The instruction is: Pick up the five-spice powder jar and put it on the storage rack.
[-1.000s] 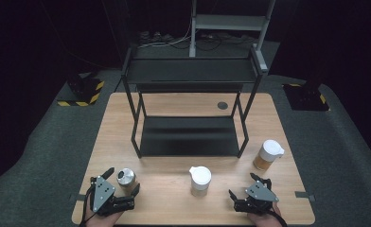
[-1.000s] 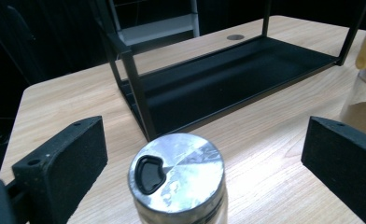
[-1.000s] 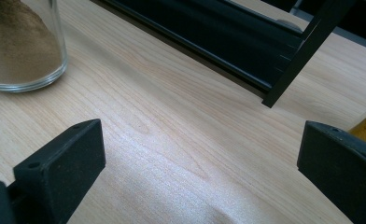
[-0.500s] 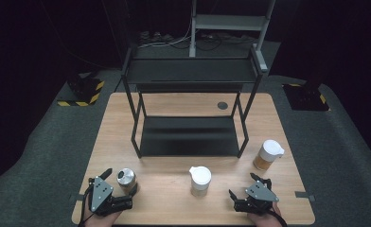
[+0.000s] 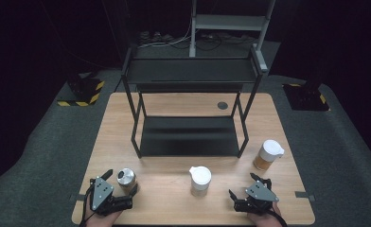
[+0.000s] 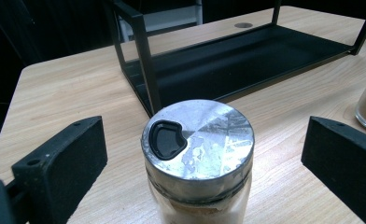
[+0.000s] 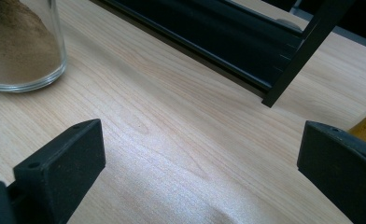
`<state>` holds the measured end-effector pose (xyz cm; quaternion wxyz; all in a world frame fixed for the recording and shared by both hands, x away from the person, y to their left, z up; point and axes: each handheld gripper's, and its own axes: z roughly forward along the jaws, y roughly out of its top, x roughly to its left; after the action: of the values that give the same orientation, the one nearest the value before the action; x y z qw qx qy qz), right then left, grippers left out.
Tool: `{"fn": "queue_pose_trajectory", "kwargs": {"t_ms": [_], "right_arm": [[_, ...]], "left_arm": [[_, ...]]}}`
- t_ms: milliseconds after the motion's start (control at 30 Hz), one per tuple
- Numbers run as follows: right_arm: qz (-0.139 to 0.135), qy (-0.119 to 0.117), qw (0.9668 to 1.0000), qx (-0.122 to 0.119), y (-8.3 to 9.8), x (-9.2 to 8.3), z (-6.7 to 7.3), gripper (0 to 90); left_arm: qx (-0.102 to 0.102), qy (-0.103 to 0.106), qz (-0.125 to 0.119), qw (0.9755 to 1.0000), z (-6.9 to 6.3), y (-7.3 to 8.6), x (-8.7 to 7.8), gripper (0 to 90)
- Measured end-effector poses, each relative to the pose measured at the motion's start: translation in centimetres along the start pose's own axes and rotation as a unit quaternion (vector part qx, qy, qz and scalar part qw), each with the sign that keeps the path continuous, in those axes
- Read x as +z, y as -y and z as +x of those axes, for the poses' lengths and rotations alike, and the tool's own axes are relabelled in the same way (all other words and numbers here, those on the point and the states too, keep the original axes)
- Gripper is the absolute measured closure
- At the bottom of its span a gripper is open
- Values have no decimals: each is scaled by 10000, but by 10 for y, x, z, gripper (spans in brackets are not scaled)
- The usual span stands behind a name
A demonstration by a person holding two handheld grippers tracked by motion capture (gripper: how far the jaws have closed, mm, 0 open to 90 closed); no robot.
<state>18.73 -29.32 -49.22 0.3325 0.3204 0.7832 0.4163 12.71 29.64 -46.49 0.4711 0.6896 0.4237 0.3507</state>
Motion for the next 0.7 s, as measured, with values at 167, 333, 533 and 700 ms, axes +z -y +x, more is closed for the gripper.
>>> {"fn": "queue_pose_trajectory", "kwargs": {"t_ms": [167, 333, 533, 700], "right_arm": [[-2, -4, 10000, 2, 0, 0, 0, 2], [-2, -2, 10000, 10, 0, 0, 0, 2], [0, -1, 10000, -17, 0, 0, 0, 2], [8, -6, 10000, -20, 0, 0, 0, 2]], "left_arm": [[-148, 30, -12, 9999, 3, 4, 2, 21], [-231, 58, 10, 9997, 5, 7, 5, 63], [-190, 107, -52, 9997, 7, 11, 7, 144], [-181, 153, -23, 9997, 8, 12, 9, 199]]}}
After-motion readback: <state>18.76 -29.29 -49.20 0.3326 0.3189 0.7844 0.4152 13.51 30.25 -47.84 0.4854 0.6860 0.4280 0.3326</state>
